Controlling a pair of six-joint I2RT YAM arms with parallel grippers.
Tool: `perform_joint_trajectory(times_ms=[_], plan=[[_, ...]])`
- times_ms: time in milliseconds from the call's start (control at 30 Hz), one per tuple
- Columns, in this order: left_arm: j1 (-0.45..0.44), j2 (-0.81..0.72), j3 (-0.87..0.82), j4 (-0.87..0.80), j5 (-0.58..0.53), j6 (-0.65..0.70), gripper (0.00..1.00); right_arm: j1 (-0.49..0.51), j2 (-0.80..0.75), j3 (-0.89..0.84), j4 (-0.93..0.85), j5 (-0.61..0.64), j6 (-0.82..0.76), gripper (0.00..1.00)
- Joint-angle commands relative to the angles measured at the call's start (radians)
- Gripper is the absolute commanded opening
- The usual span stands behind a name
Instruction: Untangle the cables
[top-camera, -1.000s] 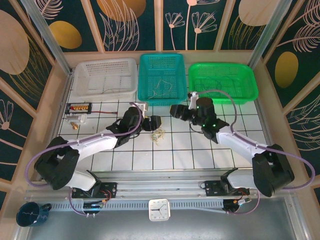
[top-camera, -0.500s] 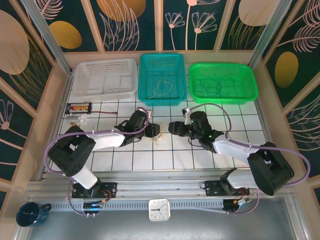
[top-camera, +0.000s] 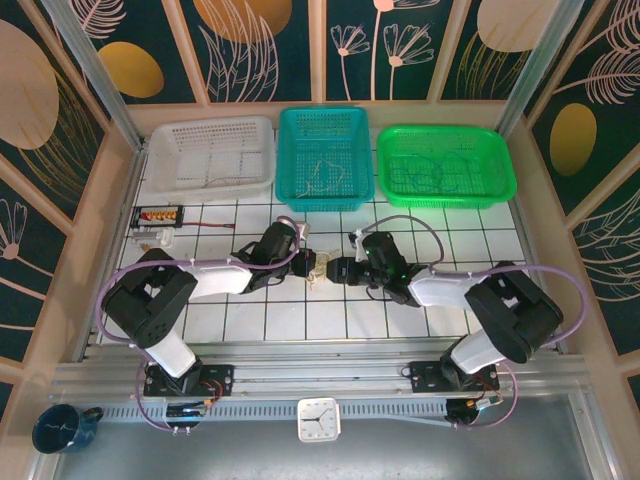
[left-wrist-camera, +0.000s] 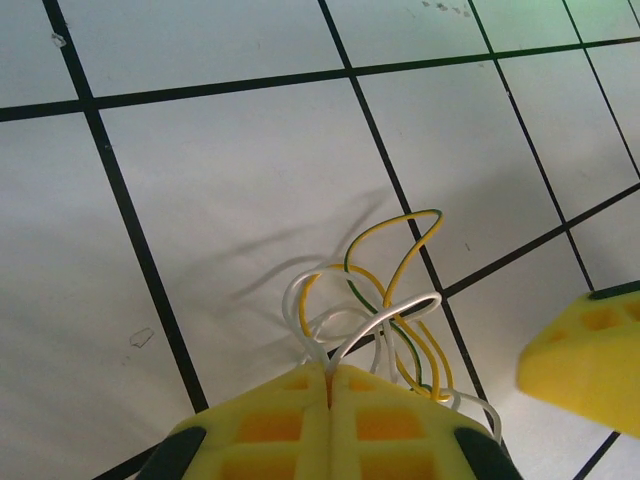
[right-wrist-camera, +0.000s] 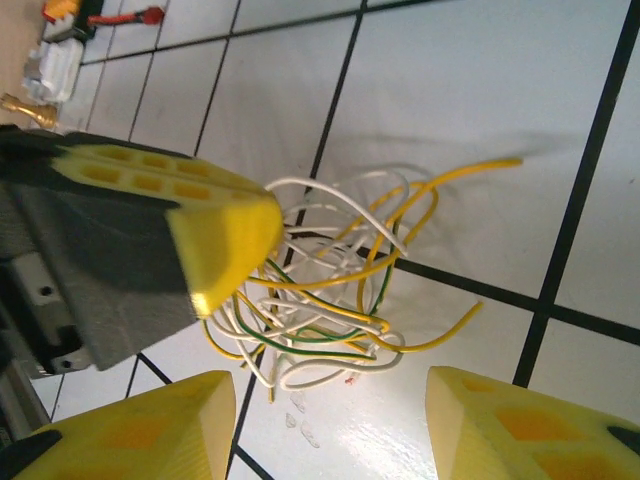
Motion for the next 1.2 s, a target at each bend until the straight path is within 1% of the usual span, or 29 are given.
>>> perform_joint_trajectory(times_ms=[0,67,200,300,400,467,533,667,733,800,867,1067,1167], plan=[[0.009,-0.048,-0.015,0.036,0.025,-0.011,0.01,0.006,0.041,0.026,0.07,0.026,0.024,0.52],[0.008,-0.07,-0.017,0.047,0.037,-0.023,0.04,0.006,0.064,0.031,0.076,0.04,0.033,0.52],[0.008,-0.121,-0.034,0.088,0.057,-0.055,0.14,0.005,0.095,0.039,0.065,0.103,0.058,0.5],[0.008,-0.163,-0.041,0.112,0.065,-0.073,0.14,0.004,0.11,0.04,0.059,0.138,0.076,0.47],[0.008,-0.204,-0.042,0.127,0.062,-0.082,0.07,0.004,0.119,0.039,0.062,0.151,0.085,0.44],[0.009,-0.234,-0.047,0.138,0.056,-0.087,0.04,0.005,0.126,0.036,0.062,0.157,0.09,0.42],[0.008,-0.262,-0.055,0.162,0.051,-0.093,0.06,0.005,0.128,0.036,0.059,0.163,0.092,0.42],[0.009,-0.306,-0.09,0.222,0.037,-0.107,0.13,0.004,0.116,0.036,0.042,0.164,0.092,0.41],[0.009,-0.307,-0.1,0.219,0.017,-0.102,0.12,-0.001,0.093,0.036,0.02,0.165,0.086,0.41],[0.007,-0.296,-0.109,0.212,0.007,-0.1,0.09,-0.01,0.054,0.035,-0.007,0.165,0.076,0.4],[0.007,-0.275,-0.127,0.225,0.01,-0.103,0.07,-0.025,-0.005,0.03,-0.046,0.171,0.067,0.38],[0.008,-0.242,-0.174,0.28,0.013,-0.113,0.0,-0.086,-0.18,0.028,-0.15,0.177,0.033,0.37],[0.008,-0.245,-0.18,0.301,0.016,-0.124,0.0,-0.108,-0.233,0.034,-0.171,0.155,0.029,0.37]])
